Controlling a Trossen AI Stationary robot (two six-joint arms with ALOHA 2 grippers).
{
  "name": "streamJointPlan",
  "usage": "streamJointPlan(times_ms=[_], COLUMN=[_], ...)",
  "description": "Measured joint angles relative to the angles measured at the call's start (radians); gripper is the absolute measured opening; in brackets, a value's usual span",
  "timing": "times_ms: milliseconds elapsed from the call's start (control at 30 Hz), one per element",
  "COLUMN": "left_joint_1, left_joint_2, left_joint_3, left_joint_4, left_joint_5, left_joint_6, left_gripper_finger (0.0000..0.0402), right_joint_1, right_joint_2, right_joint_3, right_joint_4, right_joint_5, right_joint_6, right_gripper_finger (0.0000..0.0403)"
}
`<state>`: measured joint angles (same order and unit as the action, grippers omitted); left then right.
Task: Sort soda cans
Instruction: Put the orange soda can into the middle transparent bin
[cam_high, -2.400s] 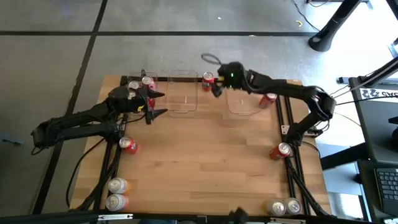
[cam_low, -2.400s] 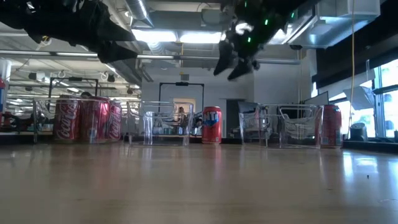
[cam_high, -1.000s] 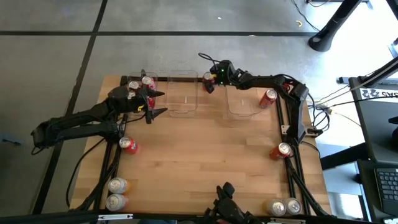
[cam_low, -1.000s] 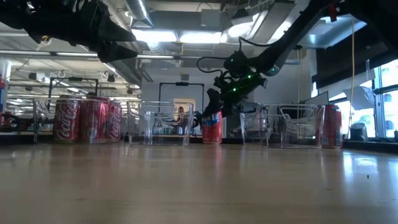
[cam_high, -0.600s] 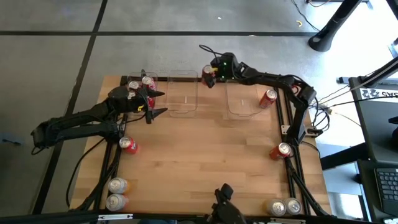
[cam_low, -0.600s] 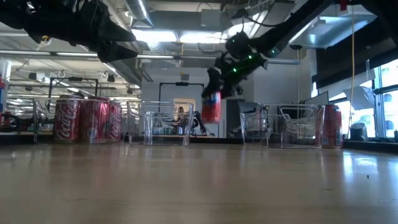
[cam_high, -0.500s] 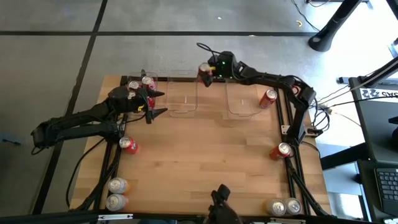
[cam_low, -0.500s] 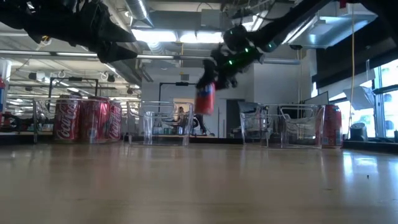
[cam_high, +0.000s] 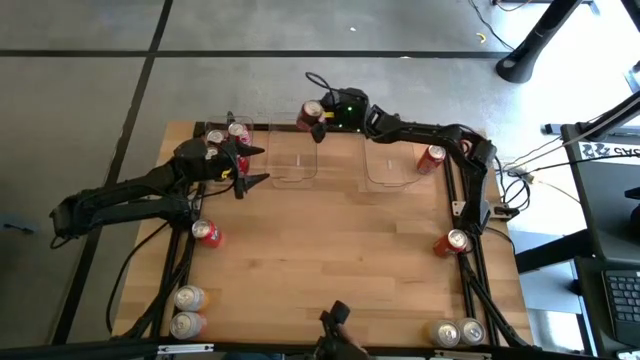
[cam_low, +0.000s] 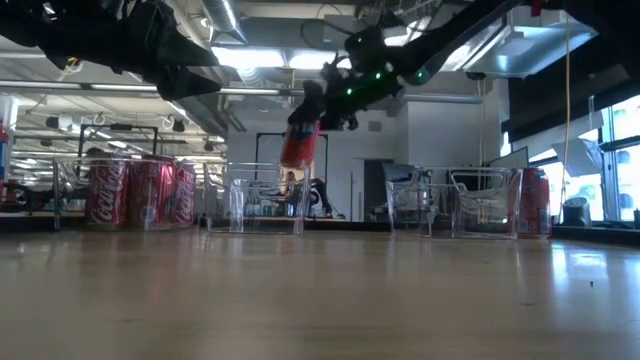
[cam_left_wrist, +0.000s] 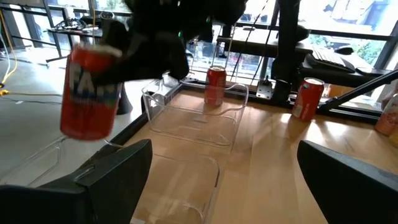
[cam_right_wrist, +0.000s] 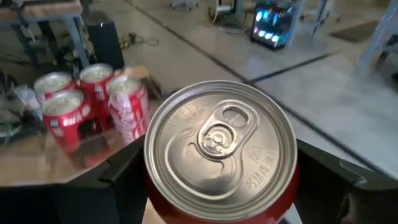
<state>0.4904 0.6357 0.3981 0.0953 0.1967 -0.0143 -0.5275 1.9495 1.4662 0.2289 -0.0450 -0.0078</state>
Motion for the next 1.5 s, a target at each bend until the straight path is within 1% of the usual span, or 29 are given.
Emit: streamJointPlan(times_ms=[233, 400, 600, 1033, 1133, 1367, 1500], left_joint_1=[0.0, 0.0, 0.0, 0.0, 0.0, 0.0, 0.0], left_joint_2=[0.001, 0.001, 0.001, 0.001, 0.001, 0.001, 0.001], left_joint_3=[0.0, 0.0, 0.0, 0.0, 0.0, 0.0, 0.0], left_joint_4=[-0.002, -0.002, -0.004, -0.002, -0.002, -0.002, -0.002], left_joint_5=[0.0, 0.0, 0.0, 0.0, 0.0, 0.0, 0.0], left_joint_6=[-0.002, -0.003, -0.004, -0.004, -0.003, -0.002, -0.001], left_gripper_finger=[0.0388, 0.0388, 0.0388, 0.0388, 0.0388, 0.0388, 0.0388], right_joint_1=[-0.005, -0.013, -0.025, -0.029, -0.029, -0.029, -0.029], right_joint_2=[0.112, 0.162, 0.183, 0.237, 0.237, 0.238, 0.238], right_joint_3=[0.047, 0.103, 0.113, 0.116, 0.116, 0.116, 0.115], right_joint_4=[0.012, -0.083, -0.123, -0.113, -0.114, -0.11, -0.108], right_joint_5=[-0.02, -0.027, -0.031, -0.037, -0.028, -0.026, -0.026], right_joint_6=[0.008, -0.002, -0.005, -0.011, -0.012, -0.009, -0.009], right_gripper_finger=[0.0294, 0.0294, 0.0294, 0.0295, 0.0307, 0.0362, 0.0373])
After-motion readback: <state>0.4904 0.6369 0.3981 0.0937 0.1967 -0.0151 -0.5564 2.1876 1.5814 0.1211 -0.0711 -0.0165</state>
